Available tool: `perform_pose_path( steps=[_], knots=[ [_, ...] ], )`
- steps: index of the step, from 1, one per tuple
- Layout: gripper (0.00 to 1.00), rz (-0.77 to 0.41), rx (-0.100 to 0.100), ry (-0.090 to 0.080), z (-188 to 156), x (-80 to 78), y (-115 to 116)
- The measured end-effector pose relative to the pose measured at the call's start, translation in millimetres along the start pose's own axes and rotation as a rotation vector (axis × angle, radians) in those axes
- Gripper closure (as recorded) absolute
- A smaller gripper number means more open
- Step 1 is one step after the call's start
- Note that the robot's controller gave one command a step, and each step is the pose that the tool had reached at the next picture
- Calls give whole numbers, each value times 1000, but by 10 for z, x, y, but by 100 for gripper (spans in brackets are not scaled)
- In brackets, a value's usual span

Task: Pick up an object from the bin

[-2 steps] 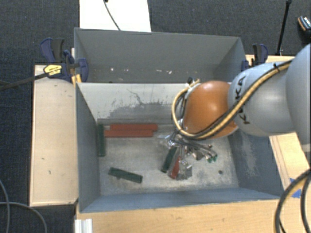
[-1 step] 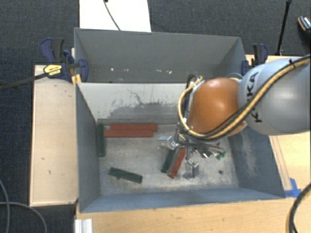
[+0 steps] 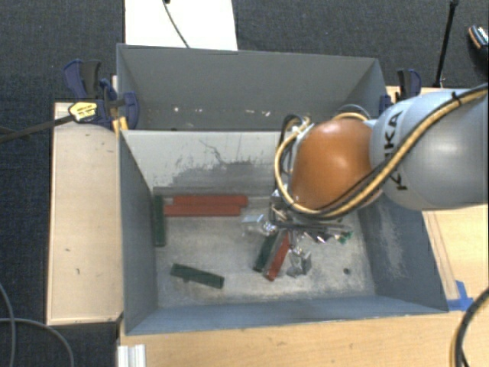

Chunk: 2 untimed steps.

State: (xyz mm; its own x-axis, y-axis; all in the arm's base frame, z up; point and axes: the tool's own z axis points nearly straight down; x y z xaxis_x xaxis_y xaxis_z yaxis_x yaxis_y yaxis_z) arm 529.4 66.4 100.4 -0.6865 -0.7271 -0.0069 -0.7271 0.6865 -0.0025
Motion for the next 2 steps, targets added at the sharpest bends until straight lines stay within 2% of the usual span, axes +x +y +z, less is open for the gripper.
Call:
perform_pose_path(
  steps=[1,2],
  knots=[
    [0,-72,-4,7,312,56,-59],
    [0,-65,-5,7,307,49,-56]
  ],
)
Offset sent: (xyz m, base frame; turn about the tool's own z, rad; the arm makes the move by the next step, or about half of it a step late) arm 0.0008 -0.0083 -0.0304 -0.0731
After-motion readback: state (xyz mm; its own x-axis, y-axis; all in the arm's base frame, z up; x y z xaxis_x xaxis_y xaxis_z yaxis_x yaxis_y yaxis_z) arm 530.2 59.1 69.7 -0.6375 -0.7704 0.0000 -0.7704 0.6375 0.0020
